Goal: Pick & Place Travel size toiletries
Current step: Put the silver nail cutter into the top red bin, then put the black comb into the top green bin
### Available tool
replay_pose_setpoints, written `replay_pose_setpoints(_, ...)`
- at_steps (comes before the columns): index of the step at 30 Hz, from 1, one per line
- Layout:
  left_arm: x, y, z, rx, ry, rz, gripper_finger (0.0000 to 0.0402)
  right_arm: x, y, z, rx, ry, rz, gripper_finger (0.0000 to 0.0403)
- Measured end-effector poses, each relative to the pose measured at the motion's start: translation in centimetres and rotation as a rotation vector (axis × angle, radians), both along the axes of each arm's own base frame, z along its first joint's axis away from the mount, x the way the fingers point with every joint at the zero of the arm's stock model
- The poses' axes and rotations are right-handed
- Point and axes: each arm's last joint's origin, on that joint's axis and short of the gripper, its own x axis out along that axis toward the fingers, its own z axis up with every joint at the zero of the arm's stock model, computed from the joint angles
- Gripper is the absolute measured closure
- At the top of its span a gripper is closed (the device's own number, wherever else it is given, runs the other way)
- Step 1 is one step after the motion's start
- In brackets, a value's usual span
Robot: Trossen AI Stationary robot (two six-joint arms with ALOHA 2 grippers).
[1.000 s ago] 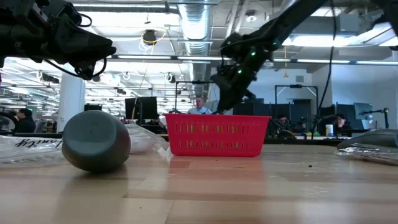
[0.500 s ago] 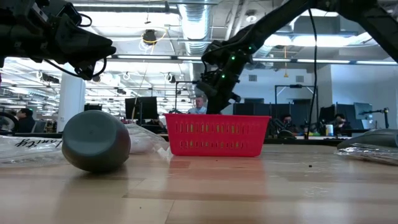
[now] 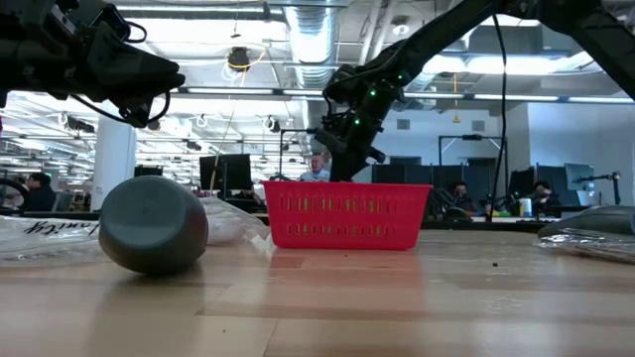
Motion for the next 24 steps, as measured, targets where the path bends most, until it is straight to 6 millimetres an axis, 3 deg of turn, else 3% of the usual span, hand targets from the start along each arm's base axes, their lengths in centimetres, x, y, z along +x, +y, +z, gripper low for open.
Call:
replay_pose_setpoints(12,0.0,0.01,0.01,-0.001,0.0,0.004,0.032,0.03,-0.02,0.03,-0.011,0.002,0.014,0.0328)
replay_pose_setpoints(24,0.0,0.0,0.01,-0.001,0.0,0.003,0.032,0.08,-0.1,0.09,-0.022,-0.003,0.01,0.023)
